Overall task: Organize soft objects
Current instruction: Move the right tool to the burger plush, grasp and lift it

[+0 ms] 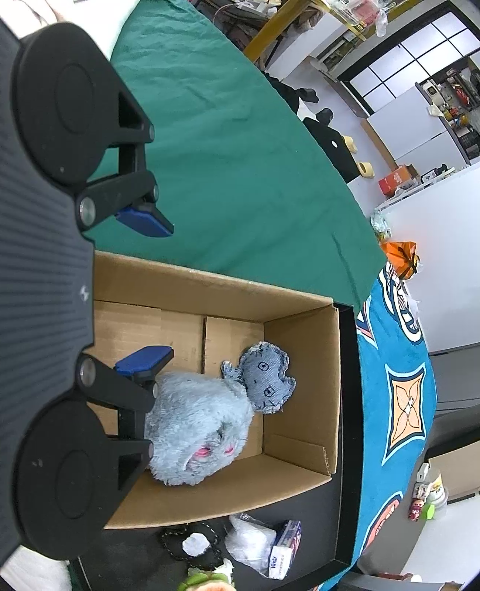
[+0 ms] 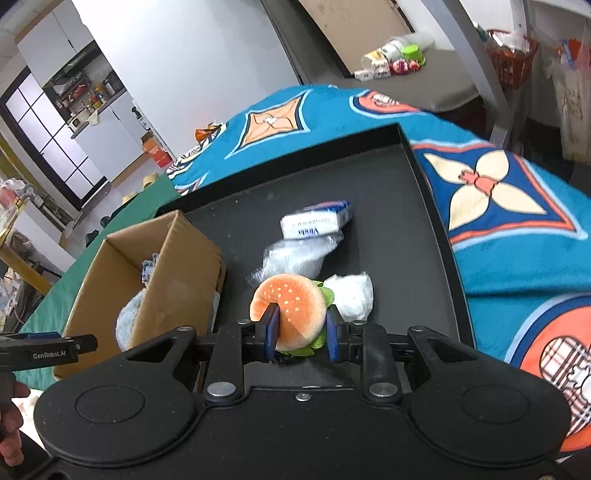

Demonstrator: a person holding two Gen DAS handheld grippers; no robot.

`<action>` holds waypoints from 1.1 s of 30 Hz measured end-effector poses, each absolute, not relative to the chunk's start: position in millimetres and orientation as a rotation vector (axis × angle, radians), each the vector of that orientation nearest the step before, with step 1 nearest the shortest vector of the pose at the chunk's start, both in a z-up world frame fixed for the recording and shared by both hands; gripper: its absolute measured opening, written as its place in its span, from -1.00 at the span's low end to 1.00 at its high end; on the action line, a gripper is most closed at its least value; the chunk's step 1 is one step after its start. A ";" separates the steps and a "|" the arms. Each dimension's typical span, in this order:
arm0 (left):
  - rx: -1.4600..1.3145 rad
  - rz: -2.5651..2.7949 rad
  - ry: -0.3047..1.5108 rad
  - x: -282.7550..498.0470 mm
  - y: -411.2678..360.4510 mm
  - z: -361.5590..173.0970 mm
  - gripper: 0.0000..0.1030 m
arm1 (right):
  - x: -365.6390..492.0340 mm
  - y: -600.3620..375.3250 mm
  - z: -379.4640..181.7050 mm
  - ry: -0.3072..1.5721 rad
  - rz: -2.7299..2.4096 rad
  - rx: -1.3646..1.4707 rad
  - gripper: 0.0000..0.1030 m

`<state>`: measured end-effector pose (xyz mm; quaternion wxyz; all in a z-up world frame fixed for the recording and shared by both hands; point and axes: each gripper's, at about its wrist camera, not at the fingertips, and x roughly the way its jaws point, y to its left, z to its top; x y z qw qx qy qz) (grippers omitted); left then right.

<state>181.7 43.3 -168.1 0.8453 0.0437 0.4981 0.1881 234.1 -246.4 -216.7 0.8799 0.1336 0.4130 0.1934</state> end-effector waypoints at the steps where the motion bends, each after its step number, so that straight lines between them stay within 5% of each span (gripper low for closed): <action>1: 0.088 0.396 1.050 181.3 44.1 -167.5 0.23 | 234.3 -245.7 -214.5 0.854 0.400 0.273 -0.50; 33: -0.045 0.375 1.032 178.9 69.1 -170.5 0.23 | 240.4 -143.0 -156.0 0.721 0.500 0.112 -0.49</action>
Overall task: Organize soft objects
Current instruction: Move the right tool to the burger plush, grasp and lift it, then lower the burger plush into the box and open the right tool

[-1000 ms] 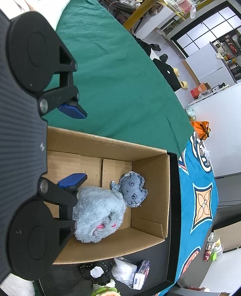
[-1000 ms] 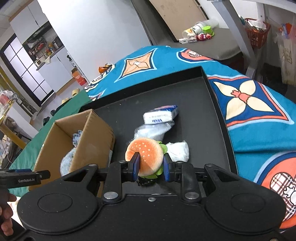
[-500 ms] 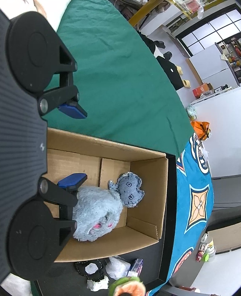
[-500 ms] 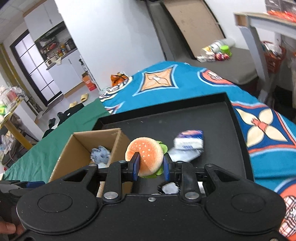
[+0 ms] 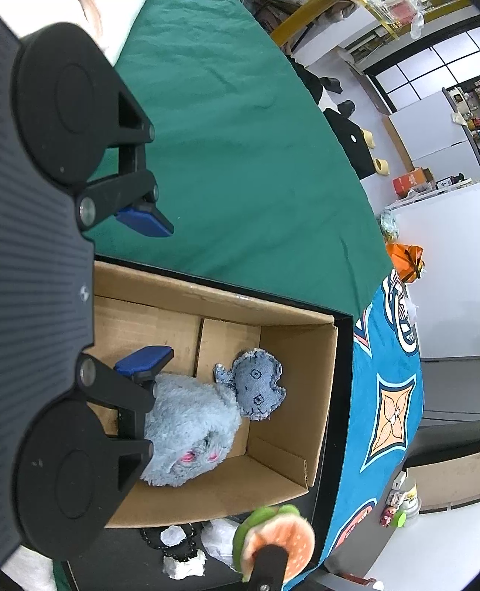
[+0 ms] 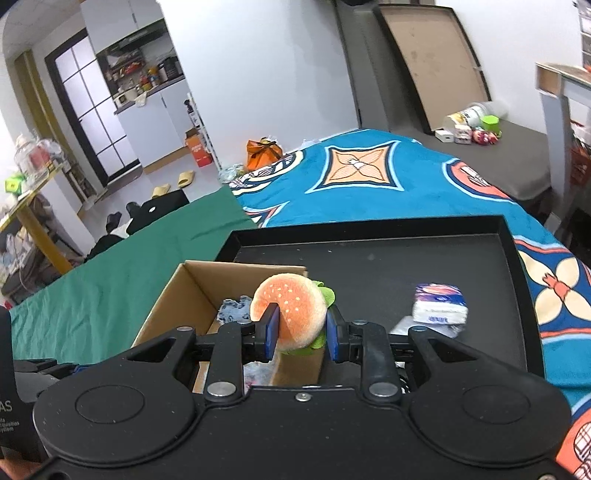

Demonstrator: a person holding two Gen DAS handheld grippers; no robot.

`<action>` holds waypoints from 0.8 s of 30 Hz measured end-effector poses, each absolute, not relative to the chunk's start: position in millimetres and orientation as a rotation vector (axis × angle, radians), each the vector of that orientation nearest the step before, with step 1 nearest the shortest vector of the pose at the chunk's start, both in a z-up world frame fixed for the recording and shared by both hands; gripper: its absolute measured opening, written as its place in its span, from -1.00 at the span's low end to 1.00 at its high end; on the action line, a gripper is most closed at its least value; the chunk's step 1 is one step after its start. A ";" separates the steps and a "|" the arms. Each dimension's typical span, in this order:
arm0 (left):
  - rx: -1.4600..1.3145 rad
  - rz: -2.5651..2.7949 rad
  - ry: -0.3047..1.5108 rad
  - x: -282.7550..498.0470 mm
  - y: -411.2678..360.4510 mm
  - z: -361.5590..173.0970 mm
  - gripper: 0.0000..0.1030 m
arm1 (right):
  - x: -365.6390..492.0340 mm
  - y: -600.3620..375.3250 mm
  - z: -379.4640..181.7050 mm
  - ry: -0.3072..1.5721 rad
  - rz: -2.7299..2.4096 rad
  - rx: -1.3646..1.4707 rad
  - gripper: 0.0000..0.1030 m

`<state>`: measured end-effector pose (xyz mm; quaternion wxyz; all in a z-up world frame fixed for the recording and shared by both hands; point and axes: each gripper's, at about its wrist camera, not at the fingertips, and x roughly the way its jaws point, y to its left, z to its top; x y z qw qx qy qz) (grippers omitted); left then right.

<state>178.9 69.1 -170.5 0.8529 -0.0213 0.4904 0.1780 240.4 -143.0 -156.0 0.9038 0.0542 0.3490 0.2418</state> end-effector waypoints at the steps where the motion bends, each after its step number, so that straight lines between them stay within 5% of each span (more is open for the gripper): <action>1: -0.049 0.374 1.032 178.8 69.9 -171.0 0.23 | 240.5 -139.1 -155.2 0.720 0.502 0.102 -0.49; 9: -0.079 0.371 1.033 179.6 76.1 -174.7 0.21 | 244.0 -108.1 -147.4 0.706 0.502 0.013 -0.47; 13: -0.102 0.360 1.025 179.4 80.1 -176.6 0.14 | 245.0 -94.1 -143.8 0.702 0.506 -0.016 -0.31; 19: -0.140 0.352 1.031 180.8 86.7 -181.6 -0.37 | 244.8 -80.3 -146.3 0.721 0.502 -0.086 0.02; 24: -0.165 0.351 1.030 179.6 92.2 -183.4 -0.73 | 237.6 -88.9 -150.6 0.745 0.482 -0.083 0.10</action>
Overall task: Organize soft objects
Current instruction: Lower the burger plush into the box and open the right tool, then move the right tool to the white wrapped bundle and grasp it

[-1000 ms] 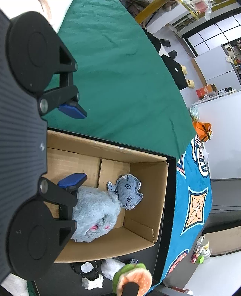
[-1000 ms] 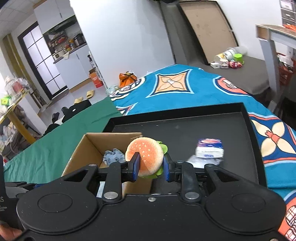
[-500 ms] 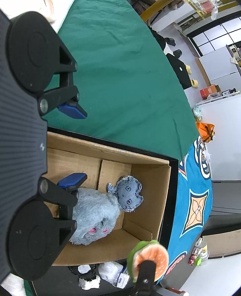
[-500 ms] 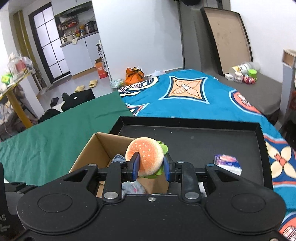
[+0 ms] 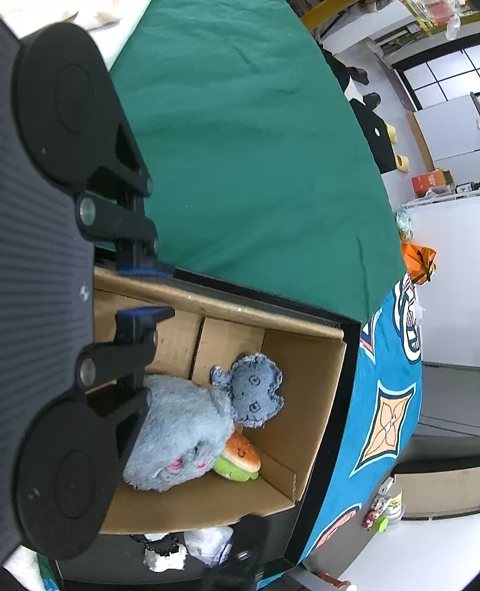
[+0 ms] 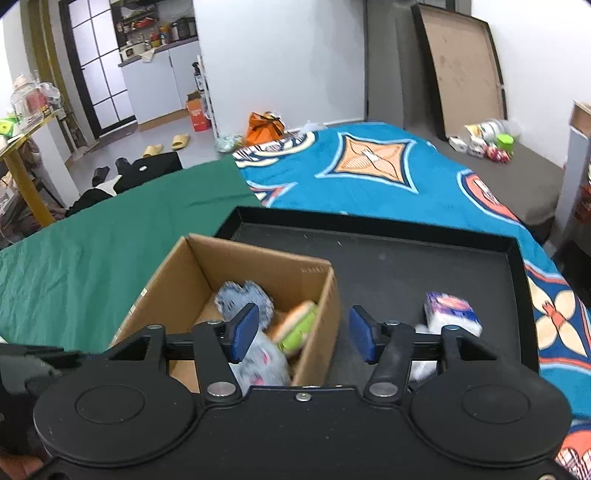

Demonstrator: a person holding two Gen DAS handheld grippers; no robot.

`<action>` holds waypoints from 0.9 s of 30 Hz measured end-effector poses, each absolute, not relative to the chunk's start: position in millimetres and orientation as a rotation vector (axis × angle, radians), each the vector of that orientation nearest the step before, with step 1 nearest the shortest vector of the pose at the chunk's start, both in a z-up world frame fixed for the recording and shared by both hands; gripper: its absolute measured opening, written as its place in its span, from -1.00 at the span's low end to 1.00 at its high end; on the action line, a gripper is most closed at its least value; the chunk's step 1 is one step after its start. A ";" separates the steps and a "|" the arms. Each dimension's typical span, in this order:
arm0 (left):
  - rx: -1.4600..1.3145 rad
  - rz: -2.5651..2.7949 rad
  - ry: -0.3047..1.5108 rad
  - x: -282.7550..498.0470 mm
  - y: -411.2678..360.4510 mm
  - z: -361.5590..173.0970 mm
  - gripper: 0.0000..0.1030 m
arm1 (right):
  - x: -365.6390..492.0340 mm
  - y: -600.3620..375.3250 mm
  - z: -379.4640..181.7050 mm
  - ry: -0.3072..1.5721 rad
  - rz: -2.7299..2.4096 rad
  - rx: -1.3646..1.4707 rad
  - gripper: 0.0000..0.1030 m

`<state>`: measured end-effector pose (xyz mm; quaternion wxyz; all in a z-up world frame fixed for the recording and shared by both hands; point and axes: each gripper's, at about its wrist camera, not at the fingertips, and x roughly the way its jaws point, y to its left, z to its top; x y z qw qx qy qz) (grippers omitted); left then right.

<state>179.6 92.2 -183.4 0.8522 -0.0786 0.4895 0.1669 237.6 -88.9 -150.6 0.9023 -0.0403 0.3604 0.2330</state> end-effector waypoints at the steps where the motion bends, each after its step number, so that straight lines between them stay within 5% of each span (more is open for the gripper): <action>1: -0.169 0.351 1.028 179.2 92.4 -183.3 -0.73 | 236.9 -91.5 -152.3 0.752 0.477 -0.082 0.13; 10: -0.163 0.349 1.021 177.3 90.6 -180.9 -0.74 | 227.8 -118.1 -157.8 0.776 0.446 -0.064 0.46; 27: -0.047 0.382 1.018 179.3 70.9 -173.1 -0.62 | 220.7 -188.5 -188.4 0.796 0.369 -0.009 0.55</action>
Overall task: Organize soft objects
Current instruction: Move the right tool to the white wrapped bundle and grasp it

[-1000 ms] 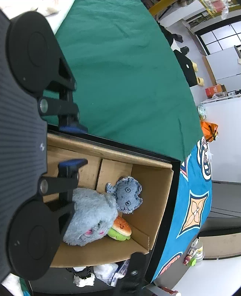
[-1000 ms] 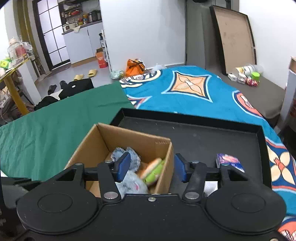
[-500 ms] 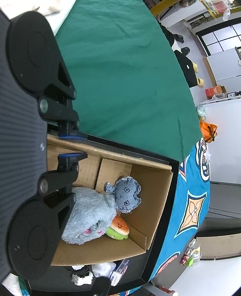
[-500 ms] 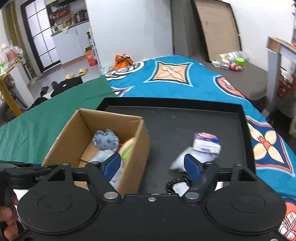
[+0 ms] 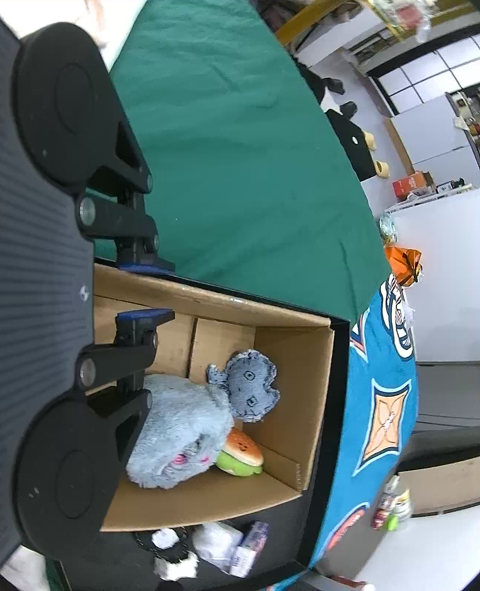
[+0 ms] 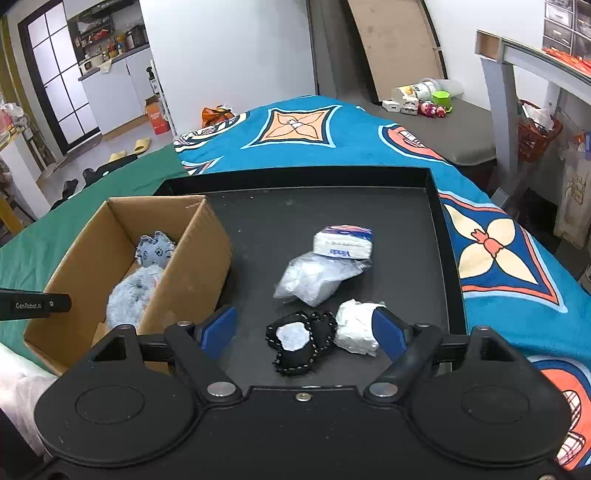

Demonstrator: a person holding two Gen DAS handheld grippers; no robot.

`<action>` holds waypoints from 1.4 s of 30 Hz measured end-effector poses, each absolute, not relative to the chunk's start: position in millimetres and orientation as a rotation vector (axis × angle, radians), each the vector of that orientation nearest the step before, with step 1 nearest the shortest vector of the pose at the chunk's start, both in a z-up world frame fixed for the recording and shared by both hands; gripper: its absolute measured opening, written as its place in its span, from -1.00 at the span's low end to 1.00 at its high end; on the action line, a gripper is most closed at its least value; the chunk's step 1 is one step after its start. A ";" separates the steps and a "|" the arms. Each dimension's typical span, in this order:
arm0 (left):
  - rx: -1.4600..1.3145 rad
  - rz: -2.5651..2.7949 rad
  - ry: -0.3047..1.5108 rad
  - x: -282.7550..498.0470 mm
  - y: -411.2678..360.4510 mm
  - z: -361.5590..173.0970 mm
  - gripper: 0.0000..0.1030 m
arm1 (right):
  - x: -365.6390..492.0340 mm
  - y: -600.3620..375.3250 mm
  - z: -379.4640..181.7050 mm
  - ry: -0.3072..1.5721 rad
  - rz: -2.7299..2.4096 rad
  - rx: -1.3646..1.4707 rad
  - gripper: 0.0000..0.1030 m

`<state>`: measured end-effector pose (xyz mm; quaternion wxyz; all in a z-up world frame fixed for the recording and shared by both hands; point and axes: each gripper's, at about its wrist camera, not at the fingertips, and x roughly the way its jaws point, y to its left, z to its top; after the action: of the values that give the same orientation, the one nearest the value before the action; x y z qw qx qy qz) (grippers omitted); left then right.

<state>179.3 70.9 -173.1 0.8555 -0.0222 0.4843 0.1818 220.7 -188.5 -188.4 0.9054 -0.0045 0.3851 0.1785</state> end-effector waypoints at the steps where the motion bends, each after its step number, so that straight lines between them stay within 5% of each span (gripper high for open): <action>1: -0.037 0.380 1.021 179.8 69.5 -173.3 -0.59 | 220.2 -191.1 -190.3 0.794 0.369 -0.008 0.56; 6: 0.012 0.371 1.027 180.6 62.4 -173.5 -0.09 | 224.3 -207.2 -197.5 0.798 0.347 0.035 0.56; 11: 0.048 0.376 1.024 184.0 55.7 -173.1 0.13 | 231.6 -221.4 -206.6 0.807 0.336 0.058 0.55; 25: 0.144 0.392 1.048 187.6 40.4 -178.1 0.17 | 250.1 -257.8 -239.1 0.843 0.345 0.256 -0.16; 42: 0.192 0.396 1.093 198.1 32.5 -188.2 0.17 | 272.9 -270.7 -269.7 0.915 0.323 0.441 -0.16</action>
<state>198.1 32.5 -188.2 0.8316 0.0906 0.5152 0.1867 272.9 -270.7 -269.7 0.8613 0.2104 0.4360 0.1539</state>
